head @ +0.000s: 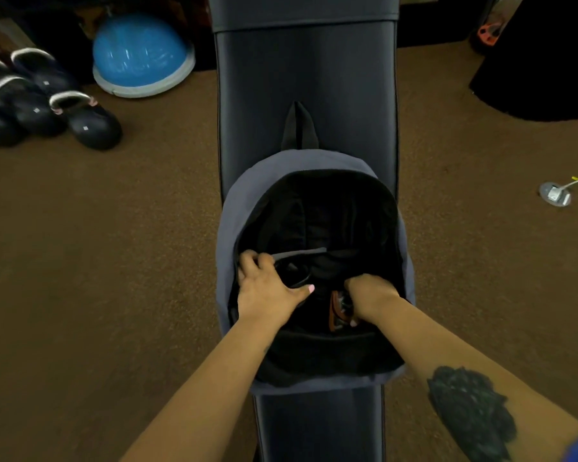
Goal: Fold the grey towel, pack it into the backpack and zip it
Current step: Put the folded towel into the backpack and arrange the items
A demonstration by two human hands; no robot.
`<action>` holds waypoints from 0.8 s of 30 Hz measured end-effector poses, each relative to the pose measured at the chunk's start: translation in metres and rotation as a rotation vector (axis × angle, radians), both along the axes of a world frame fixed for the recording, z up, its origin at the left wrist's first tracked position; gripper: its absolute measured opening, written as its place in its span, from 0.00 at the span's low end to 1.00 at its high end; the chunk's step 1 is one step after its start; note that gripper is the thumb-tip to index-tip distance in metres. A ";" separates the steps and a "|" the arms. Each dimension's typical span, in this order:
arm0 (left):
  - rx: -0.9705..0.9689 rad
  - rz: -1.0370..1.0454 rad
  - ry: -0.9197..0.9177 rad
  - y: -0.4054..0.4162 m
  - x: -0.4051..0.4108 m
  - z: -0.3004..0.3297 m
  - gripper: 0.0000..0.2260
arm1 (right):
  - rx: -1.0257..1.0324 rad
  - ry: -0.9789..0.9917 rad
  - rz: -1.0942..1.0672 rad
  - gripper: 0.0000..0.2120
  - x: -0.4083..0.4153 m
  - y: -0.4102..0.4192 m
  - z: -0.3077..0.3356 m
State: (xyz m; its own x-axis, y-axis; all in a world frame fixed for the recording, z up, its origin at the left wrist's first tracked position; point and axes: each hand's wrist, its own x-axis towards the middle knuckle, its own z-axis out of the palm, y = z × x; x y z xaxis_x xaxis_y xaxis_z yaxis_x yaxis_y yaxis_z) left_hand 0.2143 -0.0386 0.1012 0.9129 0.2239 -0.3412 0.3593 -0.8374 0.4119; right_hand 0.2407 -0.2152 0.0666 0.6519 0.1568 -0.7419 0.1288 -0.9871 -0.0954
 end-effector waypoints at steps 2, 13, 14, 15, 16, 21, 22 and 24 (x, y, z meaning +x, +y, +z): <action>0.086 -0.033 -0.060 -0.002 -0.002 0.000 0.38 | 0.036 0.036 -0.040 0.23 0.004 -0.002 0.000; -0.159 -0.127 -0.183 0.003 -0.010 -0.004 0.09 | 0.226 0.085 -0.194 0.17 0.025 0.003 0.022; -0.180 -0.129 -0.181 0.004 -0.010 -0.004 0.09 | 0.204 0.089 -0.153 0.17 0.027 0.008 0.022; -0.197 -0.131 -0.177 0.006 -0.011 -0.004 0.09 | 0.170 0.085 -0.104 0.17 0.028 0.013 0.021; -0.212 -0.138 -0.173 0.009 -0.012 -0.004 0.09 | 0.135 0.073 -0.059 0.18 0.028 0.019 0.019; -0.312 -0.153 -0.170 0.018 -0.014 -0.006 0.16 | 0.091 -0.039 -0.016 0.12 0.023 0.032 0.011; -0.331 -0.137 -0.165 0.019 -0.013 -0.006 0.17 | 0.087 -0.058 -0.020 0.12 0.021 0.032 0.010; -0.365 -0.114 -0.119 0.020 -0.008 -0.005 0.17 | 0.071 -0.076 -0.014 0.12 0.019 0.032 0.006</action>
